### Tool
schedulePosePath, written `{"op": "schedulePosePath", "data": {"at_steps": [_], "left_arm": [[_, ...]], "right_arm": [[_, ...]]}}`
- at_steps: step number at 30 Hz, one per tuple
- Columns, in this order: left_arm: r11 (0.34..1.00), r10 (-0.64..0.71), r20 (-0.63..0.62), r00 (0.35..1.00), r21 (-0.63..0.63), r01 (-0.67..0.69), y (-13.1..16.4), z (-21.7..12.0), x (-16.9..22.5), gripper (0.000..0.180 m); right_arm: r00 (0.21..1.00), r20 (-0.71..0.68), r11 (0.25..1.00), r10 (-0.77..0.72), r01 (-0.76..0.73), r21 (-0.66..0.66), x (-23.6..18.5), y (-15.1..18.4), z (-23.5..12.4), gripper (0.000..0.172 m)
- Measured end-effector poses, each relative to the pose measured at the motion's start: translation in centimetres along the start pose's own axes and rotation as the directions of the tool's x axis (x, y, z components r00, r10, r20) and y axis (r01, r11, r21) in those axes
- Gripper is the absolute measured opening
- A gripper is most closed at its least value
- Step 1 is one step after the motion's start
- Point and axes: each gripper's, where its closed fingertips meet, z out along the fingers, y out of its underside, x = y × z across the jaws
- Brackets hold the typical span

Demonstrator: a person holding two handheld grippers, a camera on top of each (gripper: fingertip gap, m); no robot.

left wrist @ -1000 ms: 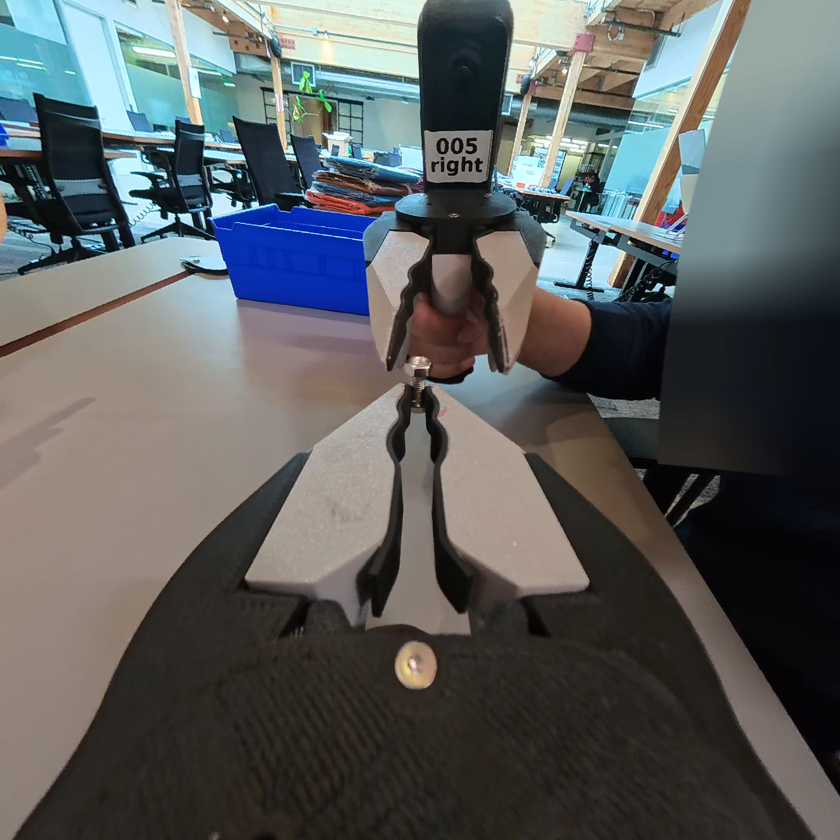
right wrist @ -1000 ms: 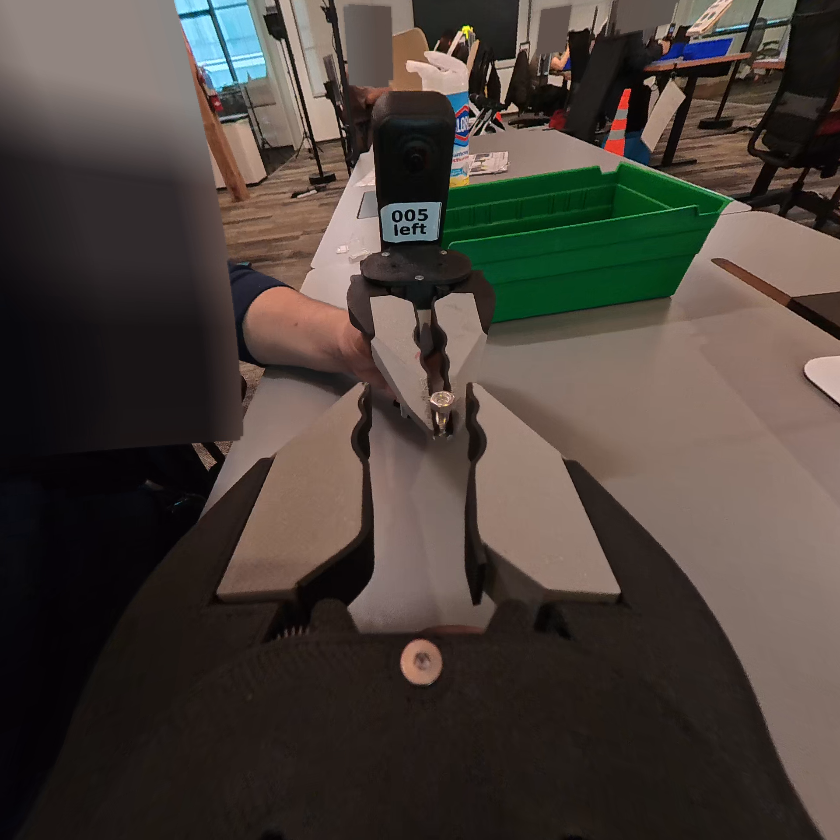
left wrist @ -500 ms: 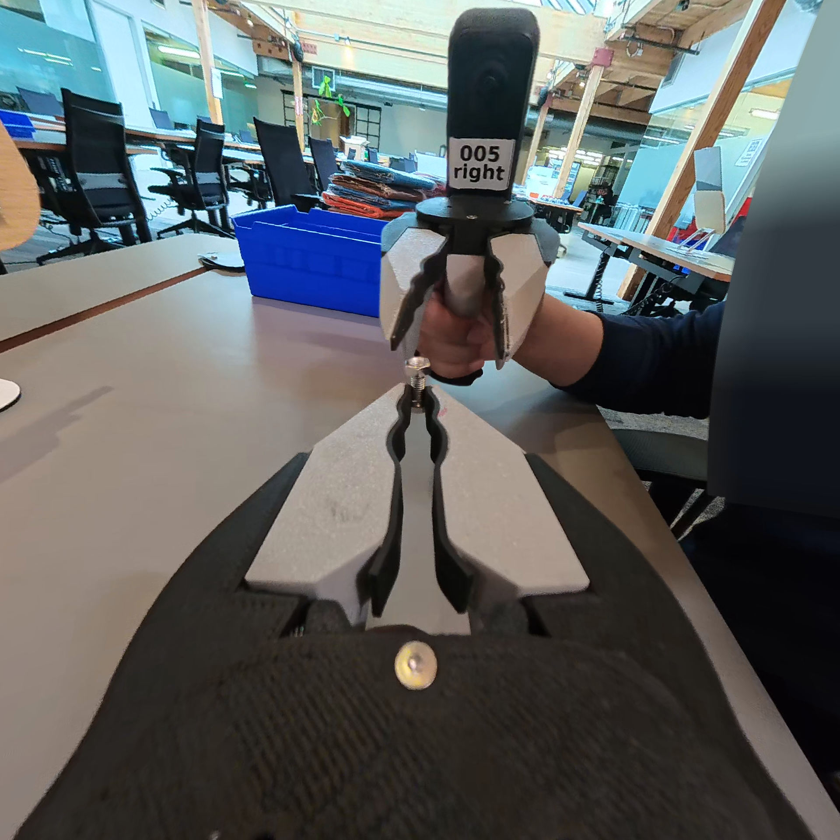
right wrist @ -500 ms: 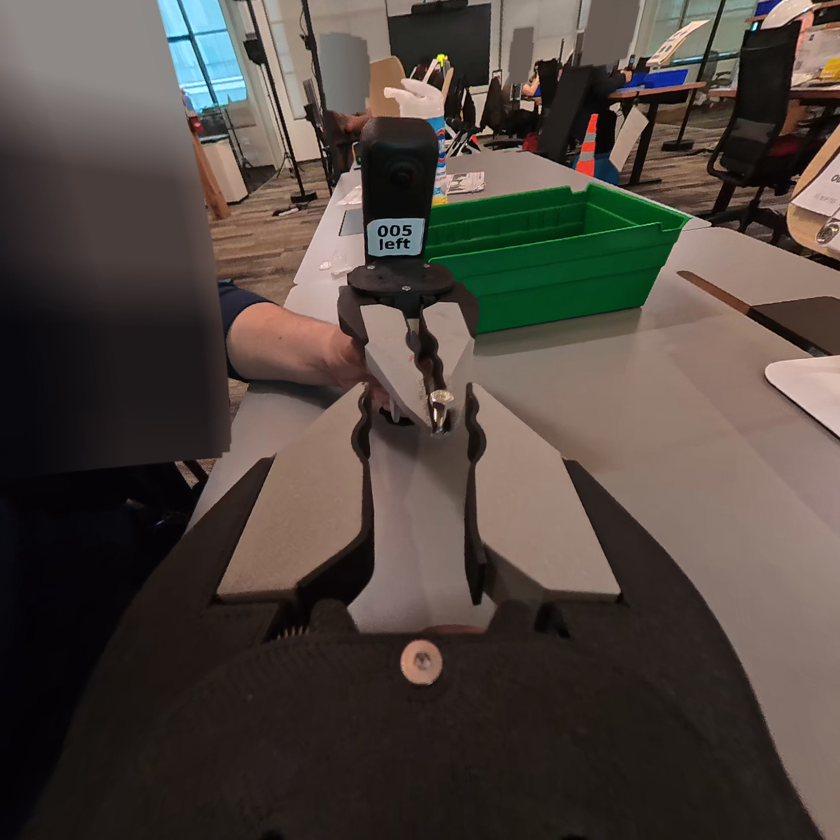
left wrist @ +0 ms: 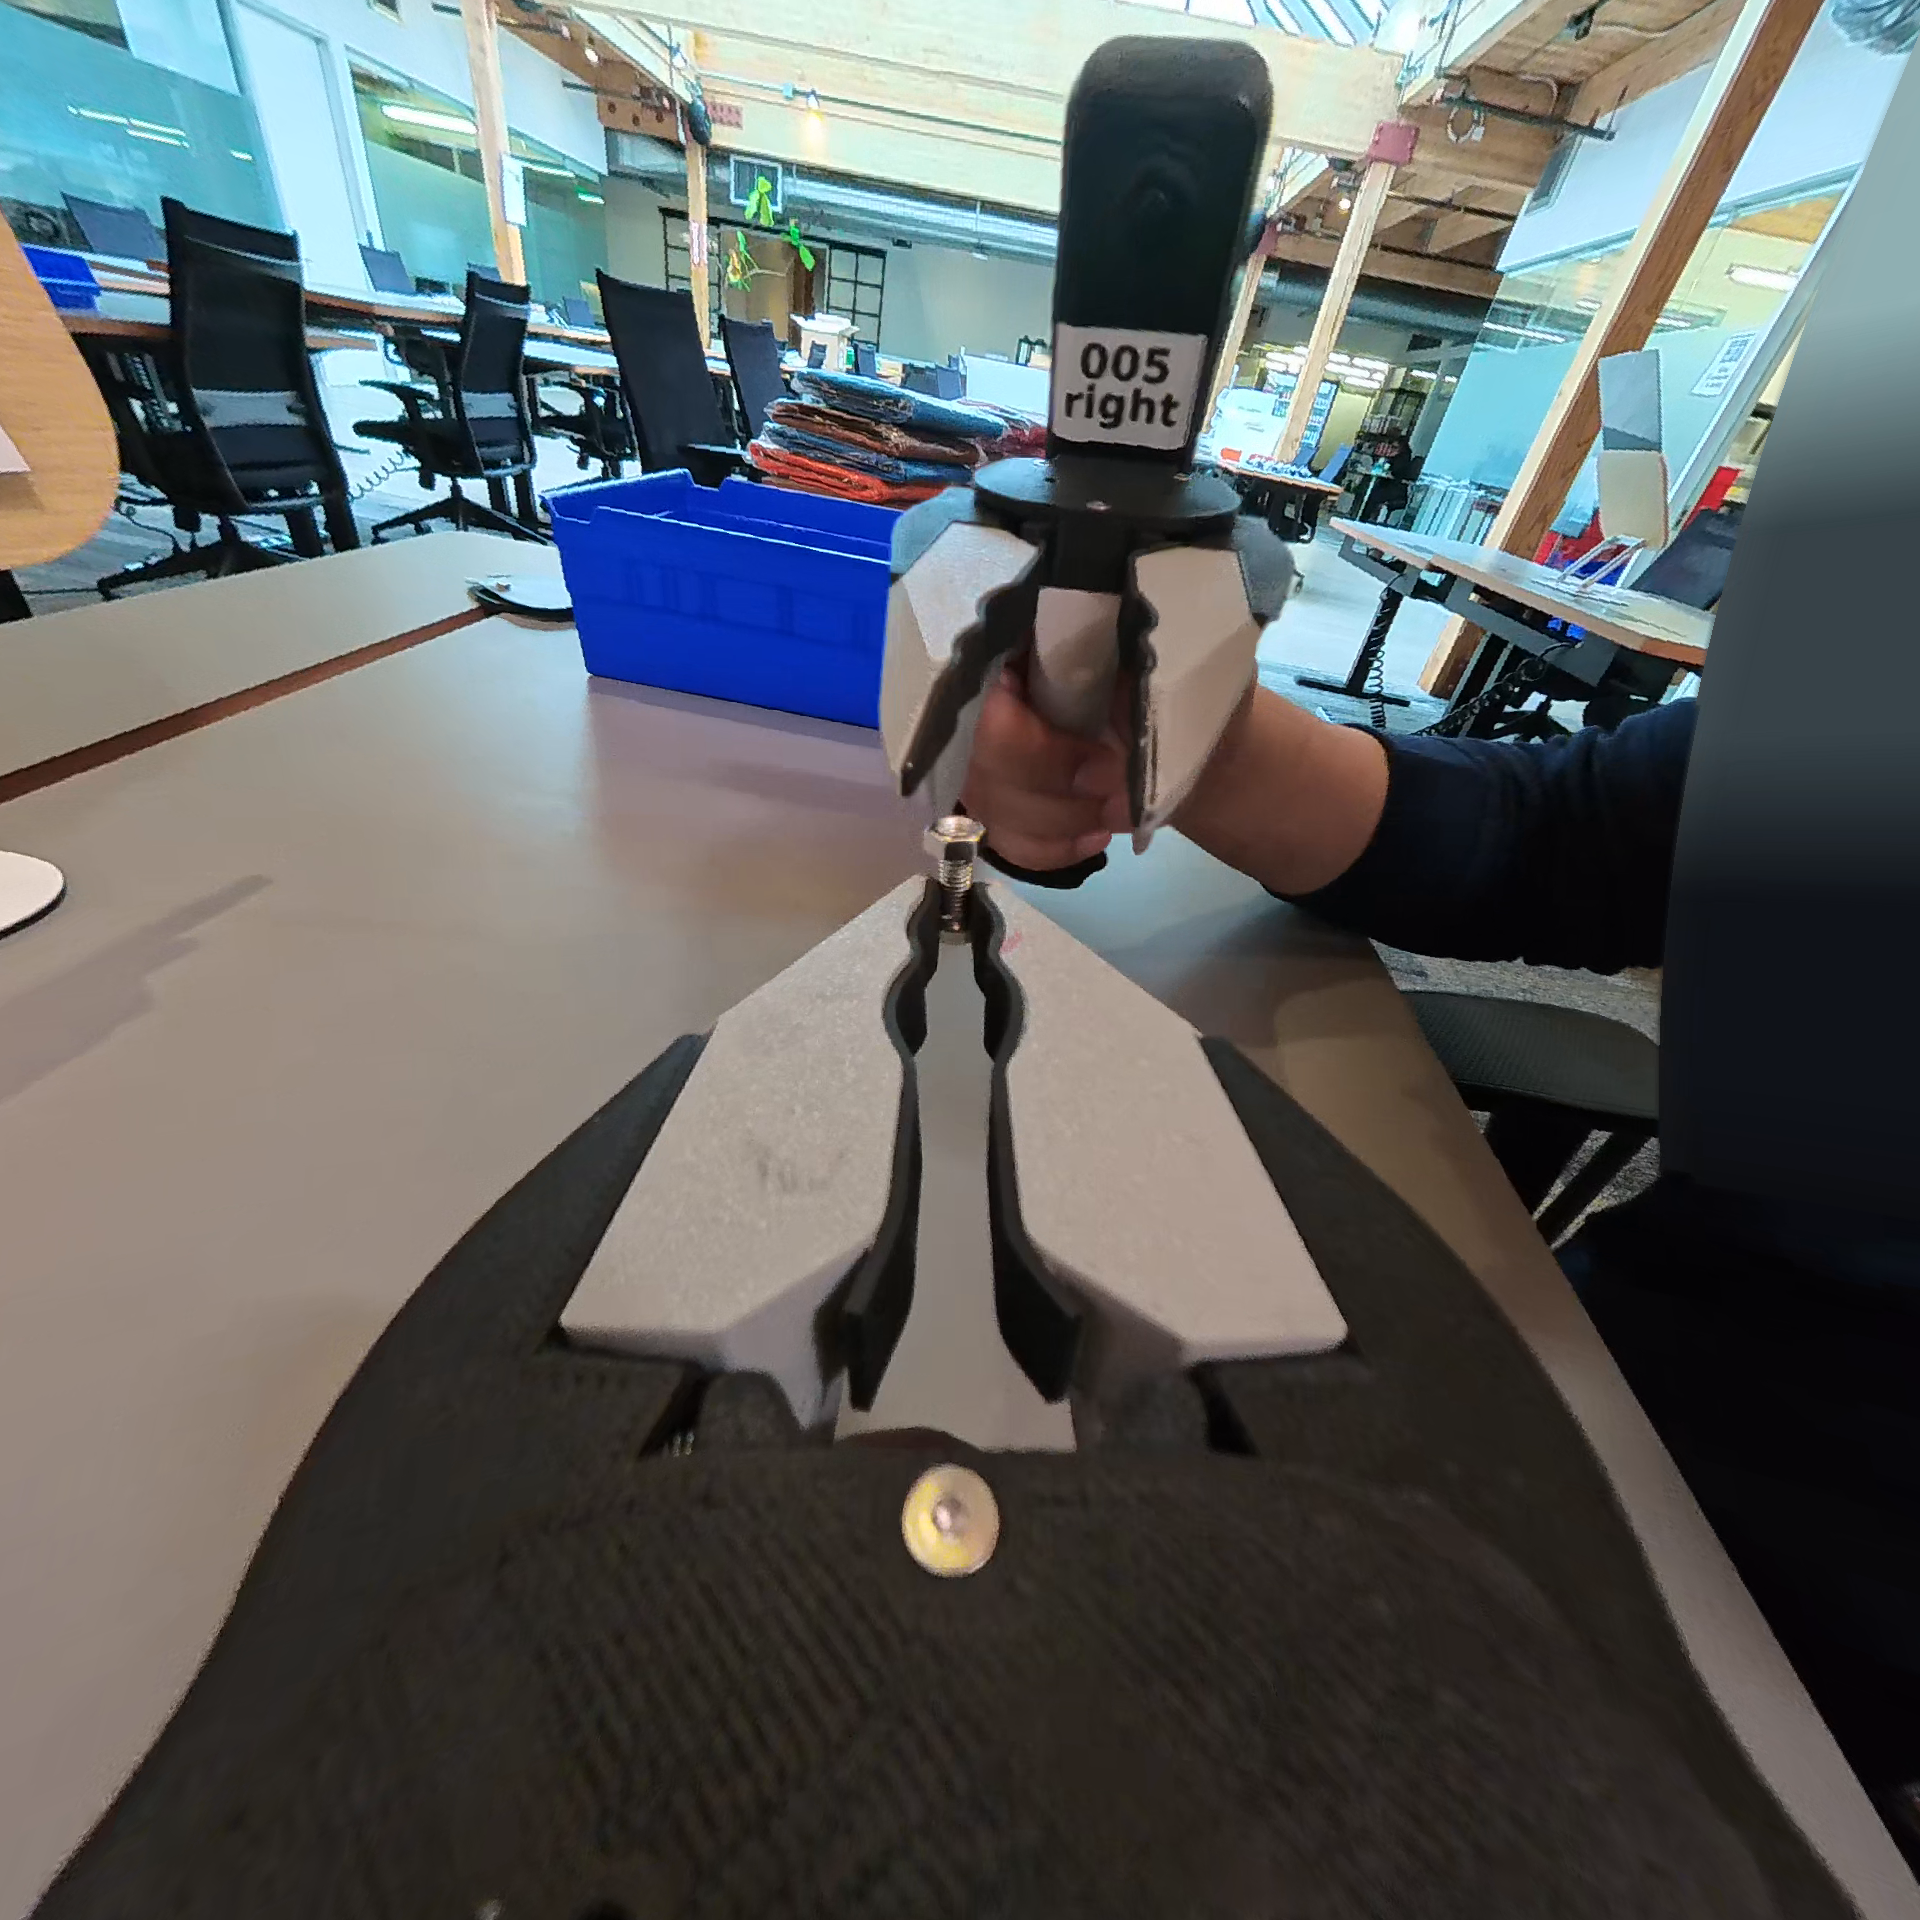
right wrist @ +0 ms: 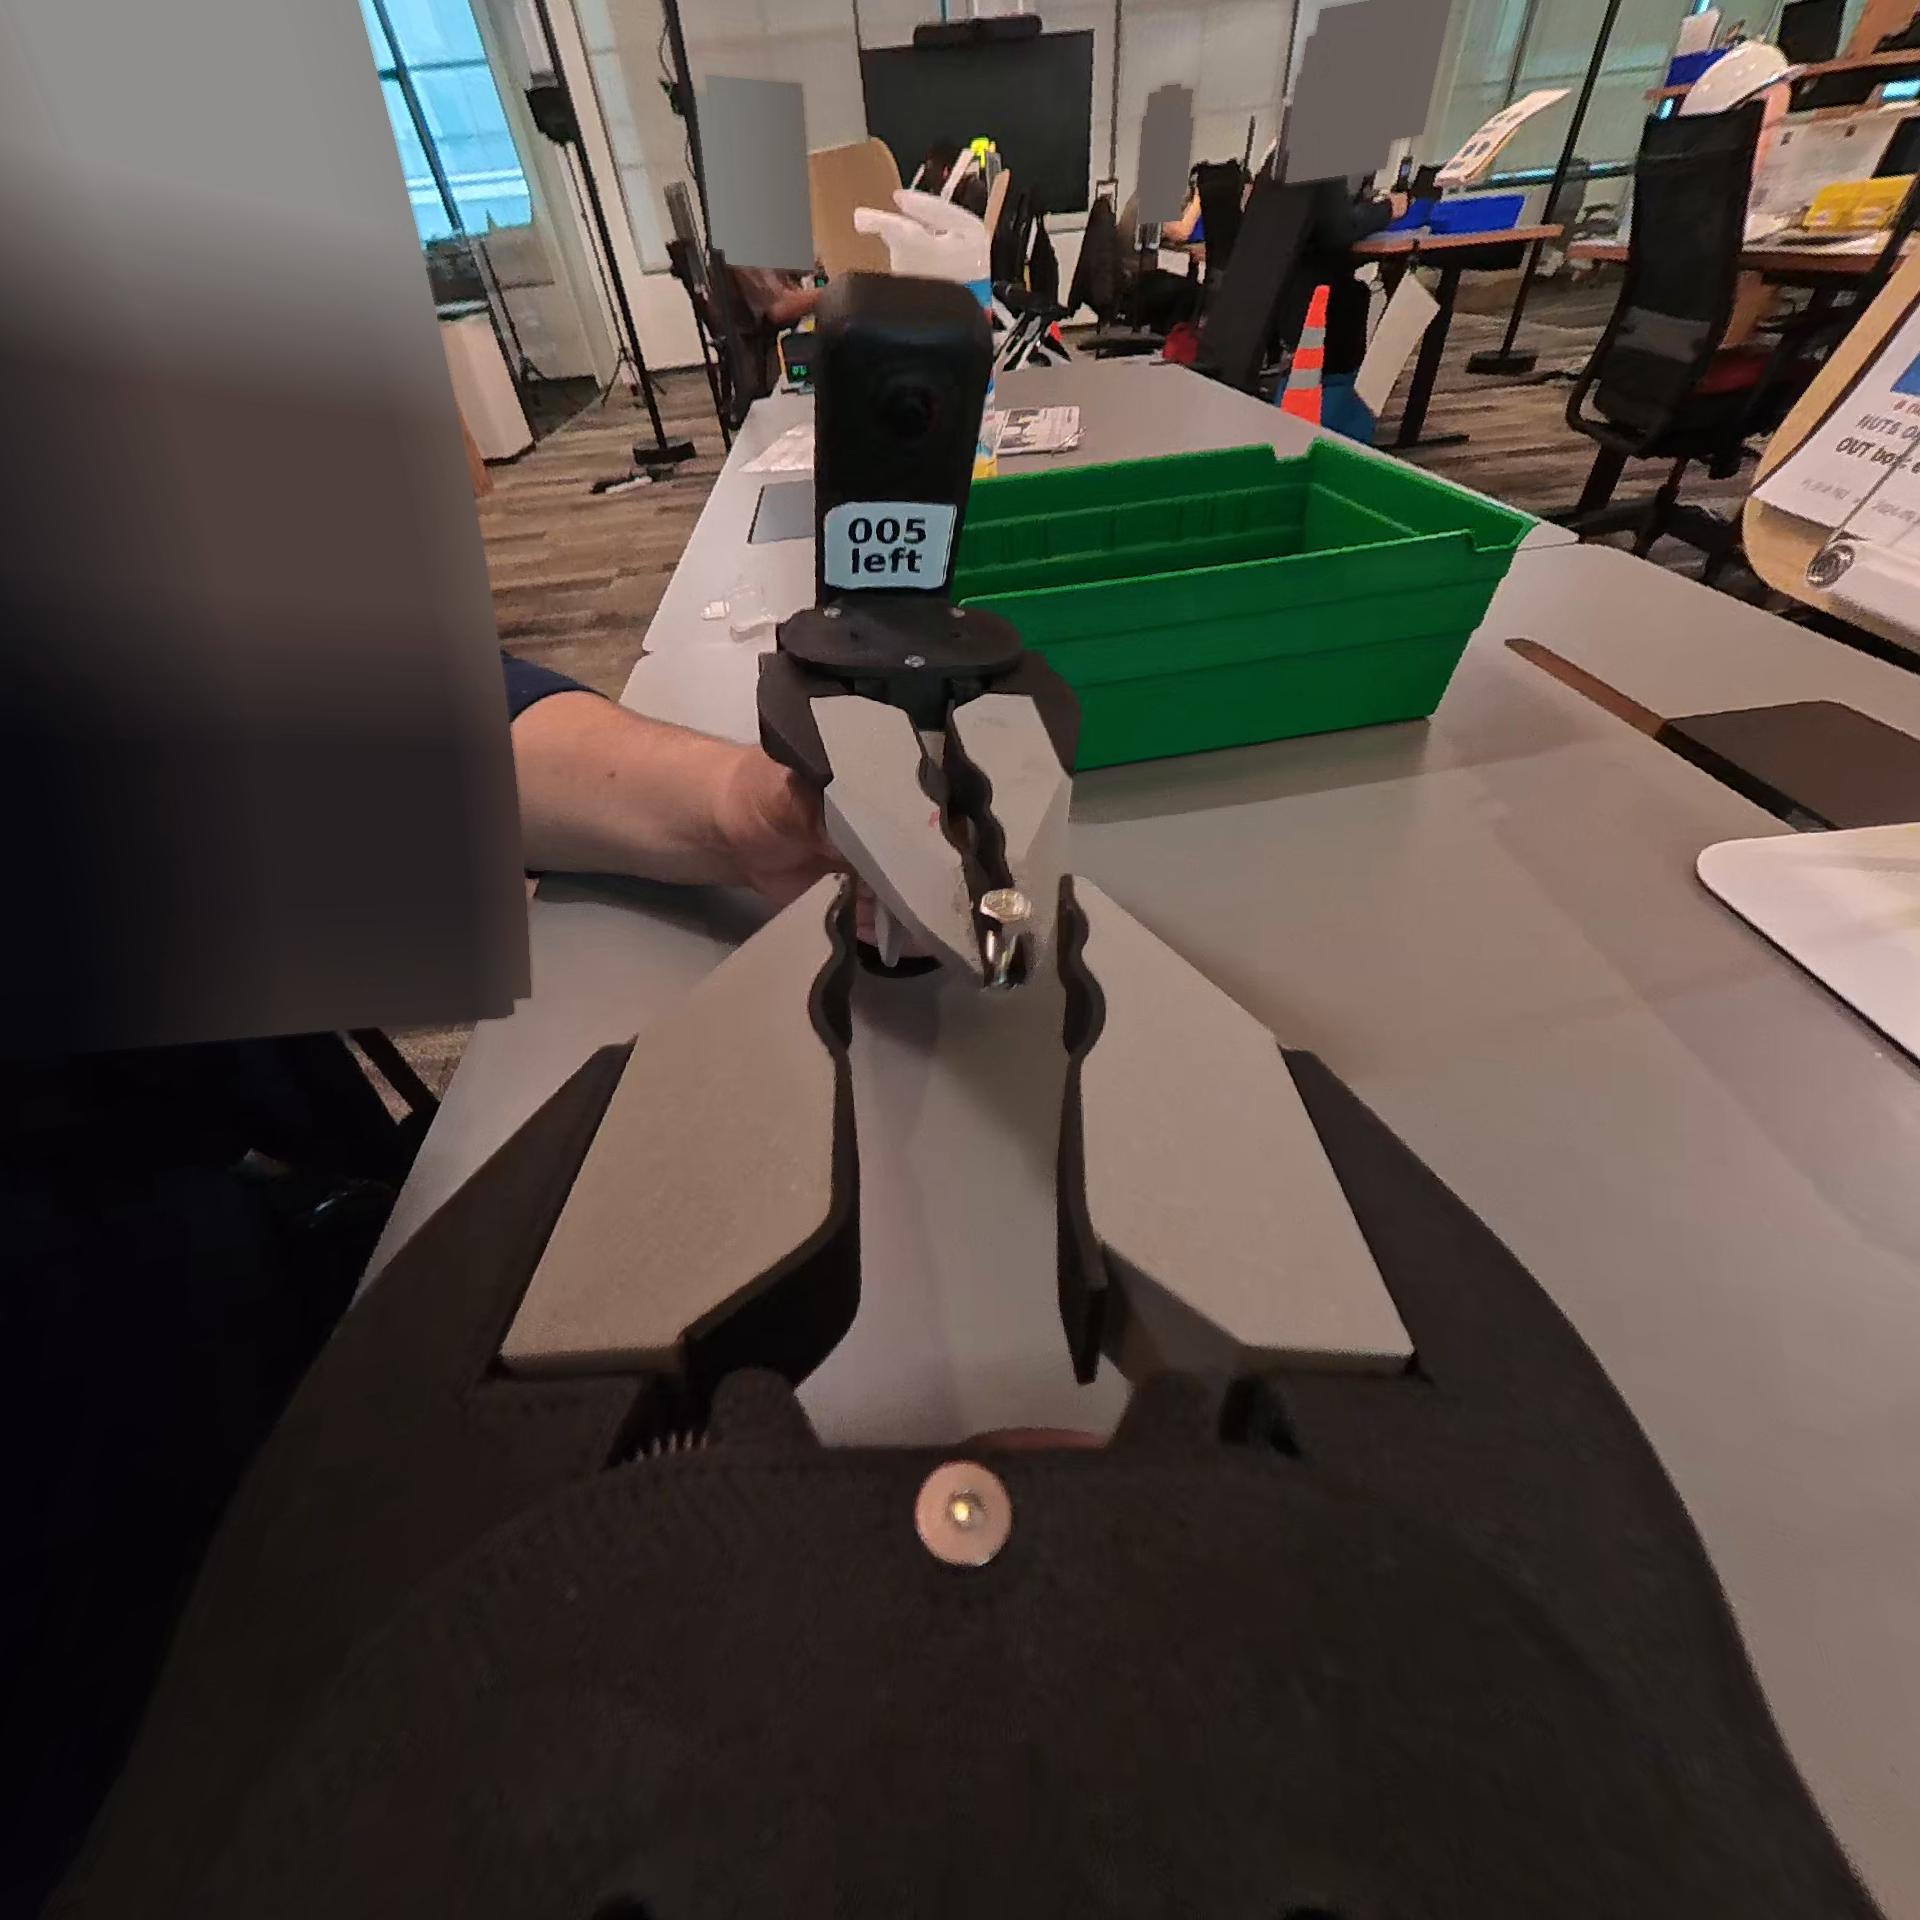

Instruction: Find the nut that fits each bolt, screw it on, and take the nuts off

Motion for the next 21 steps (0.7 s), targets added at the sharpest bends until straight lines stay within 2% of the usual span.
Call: {"op": "schedulePosePath", "data": {"at_steps": [5,9,13,17,21], "left_arm": [[1.000,0.022,-0.016,1.000,-0.003,-0.022,0.0,0.2,0.6,0.003],[0.999,0.032,0.021,0.999,-0.004,-0.032,-0.2,-0.1,0.0,0.003],[0.999,0.024,0.031,0.999,0.021,-0.025,-0.8,-0.4,-0.2,0.003],[1.000,0.012,0.017,1.000,0.017,-0.012,-0.6,-0.3,-0.1,0.003],[1.000,0.019,0.039,0.999,0.015,-0.020,-0.7,-0.3,-0.3,0.003]], "right_arm": [[0.999,0.034,0.999,-0.011,0.012,-0.030,-0.7,0.6,1.5,0.037],[1.000,0.030,1.000,0.003,-0.003,-0.020,-0.8,0.5,1.3,0.041],[1.000,0.014,1.000,0.006,-0.006,0.002,-0.3,0.2,0.3,0.031],[0.999,0.009,0.999,0.037,-0.037,0.033,0.0,-0.4,1.0,0.041],[1.000,0.015,1.000,-0.007,0.007,0.000,-0.8,0.0,1.9,0.045]]}}
